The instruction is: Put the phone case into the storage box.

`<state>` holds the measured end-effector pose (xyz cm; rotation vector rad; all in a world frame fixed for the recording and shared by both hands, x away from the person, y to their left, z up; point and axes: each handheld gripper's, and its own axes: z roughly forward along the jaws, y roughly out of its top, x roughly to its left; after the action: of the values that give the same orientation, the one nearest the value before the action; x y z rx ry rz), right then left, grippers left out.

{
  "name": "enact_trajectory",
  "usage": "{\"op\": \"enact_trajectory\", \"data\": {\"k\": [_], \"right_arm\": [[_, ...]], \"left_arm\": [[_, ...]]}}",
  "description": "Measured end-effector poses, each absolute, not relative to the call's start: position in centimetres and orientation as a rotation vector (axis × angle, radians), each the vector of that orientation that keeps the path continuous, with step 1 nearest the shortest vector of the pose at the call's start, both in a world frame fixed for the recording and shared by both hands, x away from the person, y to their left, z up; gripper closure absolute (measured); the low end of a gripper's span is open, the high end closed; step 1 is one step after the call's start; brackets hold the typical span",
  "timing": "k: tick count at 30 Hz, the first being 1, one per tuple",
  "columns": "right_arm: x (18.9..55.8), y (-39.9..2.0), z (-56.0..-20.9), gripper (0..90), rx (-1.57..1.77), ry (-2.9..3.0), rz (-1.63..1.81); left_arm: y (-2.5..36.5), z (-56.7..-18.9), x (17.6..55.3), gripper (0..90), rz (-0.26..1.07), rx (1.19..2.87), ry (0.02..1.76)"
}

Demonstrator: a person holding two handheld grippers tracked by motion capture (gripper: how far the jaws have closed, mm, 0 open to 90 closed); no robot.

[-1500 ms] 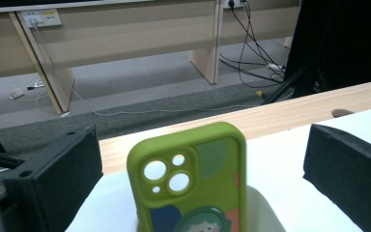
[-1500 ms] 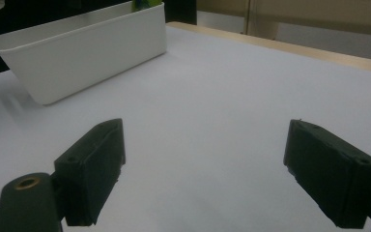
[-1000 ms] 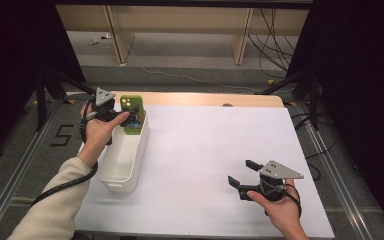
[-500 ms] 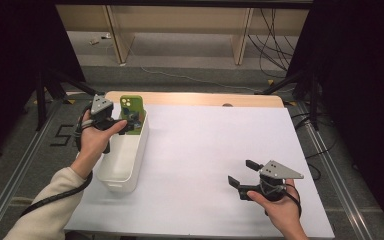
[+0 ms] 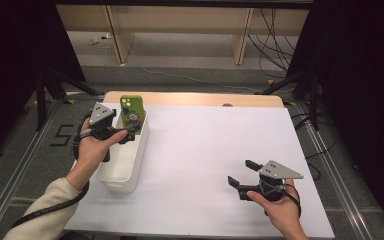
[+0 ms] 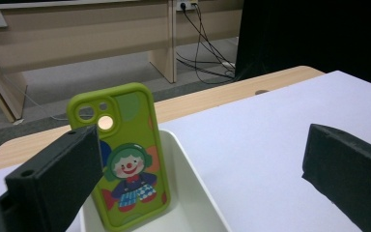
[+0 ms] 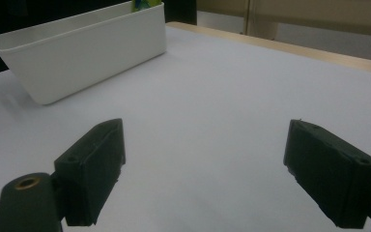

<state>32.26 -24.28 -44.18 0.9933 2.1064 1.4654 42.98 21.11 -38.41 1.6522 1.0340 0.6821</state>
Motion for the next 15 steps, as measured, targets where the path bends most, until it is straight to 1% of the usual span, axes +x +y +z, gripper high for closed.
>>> {"op": "enact_trajectory", "data": {"k": [15], "right_arm": [[32.2,-24.3,-44.2,15.9,0.993,2.106,1.466]], "left_arm": [[20.3,-38.9,40.8,0.6,0.632,1.684,0.974]]}}
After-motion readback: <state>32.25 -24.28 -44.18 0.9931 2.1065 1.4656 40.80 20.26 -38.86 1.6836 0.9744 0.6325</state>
